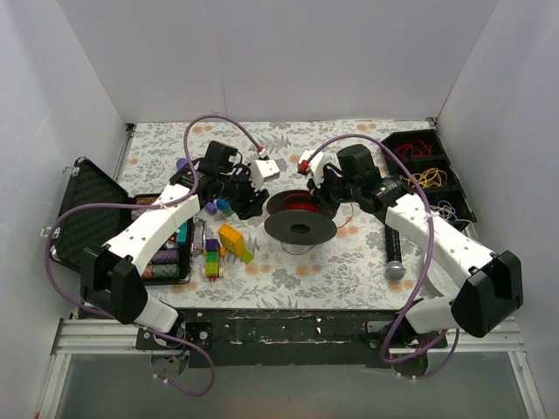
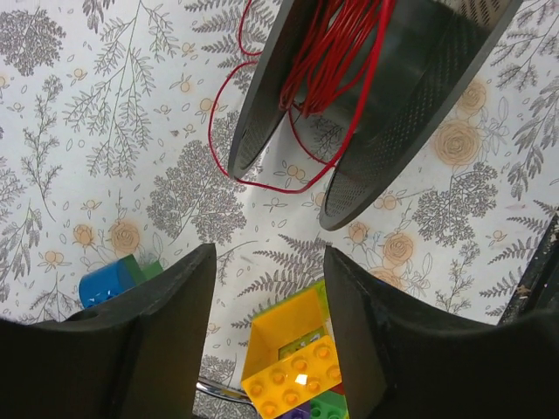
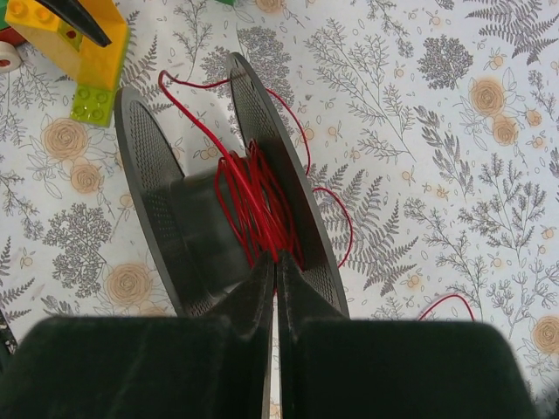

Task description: Wrap the cables

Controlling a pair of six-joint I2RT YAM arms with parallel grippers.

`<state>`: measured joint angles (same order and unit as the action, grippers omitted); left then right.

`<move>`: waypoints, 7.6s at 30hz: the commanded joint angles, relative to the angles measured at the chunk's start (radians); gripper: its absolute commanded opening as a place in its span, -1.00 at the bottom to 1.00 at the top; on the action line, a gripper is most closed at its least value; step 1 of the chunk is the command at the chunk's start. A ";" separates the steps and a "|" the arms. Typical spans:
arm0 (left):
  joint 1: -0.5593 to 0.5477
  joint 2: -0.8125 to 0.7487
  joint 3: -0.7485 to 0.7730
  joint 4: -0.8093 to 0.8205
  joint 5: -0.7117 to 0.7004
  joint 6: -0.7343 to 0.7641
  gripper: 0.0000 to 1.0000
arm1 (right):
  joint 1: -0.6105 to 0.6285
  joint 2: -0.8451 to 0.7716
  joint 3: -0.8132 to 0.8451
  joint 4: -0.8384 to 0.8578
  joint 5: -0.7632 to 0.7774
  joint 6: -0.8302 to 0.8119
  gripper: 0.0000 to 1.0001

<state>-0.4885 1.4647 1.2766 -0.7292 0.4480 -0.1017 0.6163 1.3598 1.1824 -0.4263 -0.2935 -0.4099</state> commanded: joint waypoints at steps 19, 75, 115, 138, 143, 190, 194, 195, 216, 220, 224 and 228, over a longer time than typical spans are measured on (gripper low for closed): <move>-0.001 0.107 0.145 0.318 0.434 -0.269 0.57 | 0.003 -0.071 -0.144 0.224 0.140 0.068 -0.97; -0.114 0.215 0.085 0.389 0.042 -0.324 -1.00 | -0.064 -0.203 -0.325 0.463 0.096 0.045 0.06; -0.090 0.037 0.520 0.142 -0.020 -0.575 -1.00 | -0.345 0.357 -0.282 0.546 -0.206 0.609 0.01; -0.087 -0.037 0.162 0.065 -0.311 -0.221 -1.00 | -0.497 0.059 0.509 0.406 -0.093 0.624 -0.97; -0.087 0.052 0.184 0.145 -0.388 -0.265 -1.00 | -0.487 0.010 0.565 0.537 -0.231 0.749 -0.97; 0.192 0.212 0.885 0.274 -0.044 -0.779 -1.00 | -0.234 -0.082 -0.511 0.770 -0.430 0.904 -0.97; 0.189 0.053 0.684 0.168 0.173 -0.664 -1.00 | -0.418 0.022 -0.394 0.696 -0.414 0.852 -0.97; 0.182 0.013 0.619 0.119 0.202 -0.606 -1.00 | -0.446 0.057 -0.339 0.669 -0.417 0.841 -0.97; -0.140 0.117 0.288 0.290 -0.524 -0.326 -1.00 | -0.399 -0.010 0.368 0.060 -0.320 0.657 -0.97; -0.142 0.230 0.389 0.381 -0.618 -0.377 -1.00 | -0.340 -0.050 0.381 0.041 -0.377 0.709 -0.97; -0.144 0.316 0.457 0.458 -0.673 -0.441 -1.00 | -0.248 -0.109 0.274 0.225 -0.423 0.825 -0.97; -0.144 0.374 0.550 0.501 -0.706 -0.521 -1.00 | -0.147 -0.152 0.119 0.415 -0.417 0.919 -0.97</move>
<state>-0.6304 1.8416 1.7050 -0.3664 -0.1757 -0.5232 0.3889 1.2465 1.4086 -0.2138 -0.6781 0.3904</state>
